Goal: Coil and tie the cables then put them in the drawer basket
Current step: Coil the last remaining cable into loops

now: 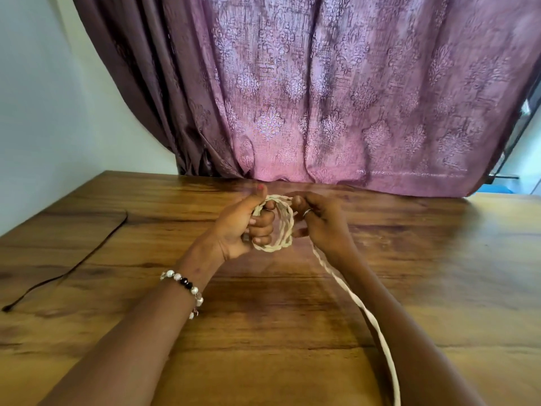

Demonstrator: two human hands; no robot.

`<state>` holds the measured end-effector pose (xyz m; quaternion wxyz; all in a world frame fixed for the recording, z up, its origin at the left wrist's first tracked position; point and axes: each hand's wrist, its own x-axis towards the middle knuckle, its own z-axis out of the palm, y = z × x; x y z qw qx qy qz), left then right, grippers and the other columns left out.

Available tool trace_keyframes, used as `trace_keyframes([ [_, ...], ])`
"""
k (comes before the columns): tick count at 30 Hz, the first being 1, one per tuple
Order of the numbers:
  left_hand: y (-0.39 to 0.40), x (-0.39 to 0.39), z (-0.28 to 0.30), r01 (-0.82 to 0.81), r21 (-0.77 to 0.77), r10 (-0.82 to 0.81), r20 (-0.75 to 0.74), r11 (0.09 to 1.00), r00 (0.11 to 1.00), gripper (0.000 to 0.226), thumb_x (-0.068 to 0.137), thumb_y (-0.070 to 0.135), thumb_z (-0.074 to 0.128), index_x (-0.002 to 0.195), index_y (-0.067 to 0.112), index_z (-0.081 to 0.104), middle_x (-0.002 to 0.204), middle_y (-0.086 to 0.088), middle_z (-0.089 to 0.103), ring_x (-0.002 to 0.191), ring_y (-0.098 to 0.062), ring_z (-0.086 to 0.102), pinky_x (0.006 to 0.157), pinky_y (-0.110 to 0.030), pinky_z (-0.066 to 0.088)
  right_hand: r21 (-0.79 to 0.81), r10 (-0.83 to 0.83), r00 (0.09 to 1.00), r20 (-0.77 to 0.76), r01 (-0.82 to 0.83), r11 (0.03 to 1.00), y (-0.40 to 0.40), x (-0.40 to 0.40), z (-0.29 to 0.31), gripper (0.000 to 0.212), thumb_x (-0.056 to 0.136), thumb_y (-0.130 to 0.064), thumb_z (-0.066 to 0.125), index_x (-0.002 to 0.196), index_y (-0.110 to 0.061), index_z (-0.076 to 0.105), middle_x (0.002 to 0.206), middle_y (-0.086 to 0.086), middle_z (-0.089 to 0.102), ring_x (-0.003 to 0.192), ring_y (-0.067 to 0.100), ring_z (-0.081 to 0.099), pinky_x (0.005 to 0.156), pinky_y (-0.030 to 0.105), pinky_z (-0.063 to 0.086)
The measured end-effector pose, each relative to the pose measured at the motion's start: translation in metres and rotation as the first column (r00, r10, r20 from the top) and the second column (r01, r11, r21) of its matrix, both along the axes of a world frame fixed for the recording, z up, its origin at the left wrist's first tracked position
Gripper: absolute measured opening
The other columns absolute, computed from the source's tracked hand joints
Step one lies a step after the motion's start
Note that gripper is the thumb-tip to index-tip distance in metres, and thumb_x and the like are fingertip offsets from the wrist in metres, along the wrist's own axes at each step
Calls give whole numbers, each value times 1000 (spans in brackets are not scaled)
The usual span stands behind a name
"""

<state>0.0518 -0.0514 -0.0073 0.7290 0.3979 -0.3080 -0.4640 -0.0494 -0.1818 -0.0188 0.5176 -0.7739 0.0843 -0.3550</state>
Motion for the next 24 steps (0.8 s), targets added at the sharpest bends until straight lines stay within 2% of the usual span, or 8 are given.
trace_keyframes([
  [2,2,4,2,-8,-18,7,-45,1000,999,35,86,47,44,73,14,45,35,10,25,25,-1,20,34,-12,19,-68,118,993,-7,-119,991,0,1,-1,20,94,-22,56,112,-20,66,104,7,70,94,23,66,79,38,56],
  [4,2,7,2,-22,-25,21,-48,999,999,34,86,46,45,72,15,44,35,10,25,24,-1,20,33,-11,20,6,262,965,-27,-262,965,2,-1,-3,28,91,-25,62,118,-23,62,113,6,68,106,24,64,89,42,53],
  [7,2,7,0,-31,4,31,-24,1000,999,32,90,40,46,70,15,45,35,9,27,25,-2,22,35,-13,25,80,320,947,-39,-316,945,3,-3,-5,33,92,-14,60,125,-15,58,115,13,67,102,27,65,84,48,55],
  [10,3,5,1,11,49,-10,-16,999,1000,29,87,36,49,67,15,46,36,7,30,27,-5,26,39,-17,36,1,222,975,-2,-222,975,4,0,-4,30,91,0,56,120,-8,59,103,14,68,85,21,63,75,37,55],
  [12,3,2,2,16,64,-15,-12,998,1000,30,86,37,50,66,16,45,36,7,29,28,-6,26,40,-20,39,-52,170,985,16,-169,984,5,2,-3,31,90,4,56,119,-6,59,98,8,68,85,14,63,75,27,53],
  [16,1,-2,5,-91,73,88,50,993,995,39,92,44,46,64,17,38,36,9,23,27,-3,19,35,-15,30,-20,153,988,37,-152,988,4,0,-1,33,86,2,63,119,0,62,94,4,70,78,4,64,69,24,53],
  [21,-1,17,7,-363,49,366,-106,930,924,40,99,33,42,63,18,33,33,8,22,22,-3,17,32,-7,18,183,237,934,-268,-192,964,5,-5,4,55,77,13,68,127,-5,55,88,12,65,66,17,69,51,34,56],
  [24,4,32,6,-496,-3,482,-227,869,846,41,101,32,39,63,18,31,31,8,22,20,-4,18,30,-6,18,102,291,838,-462,-275,956,-1,-11,5,55,81,21,55,127,-10,54,85,13,69,67,23,69,55,36,58],
])
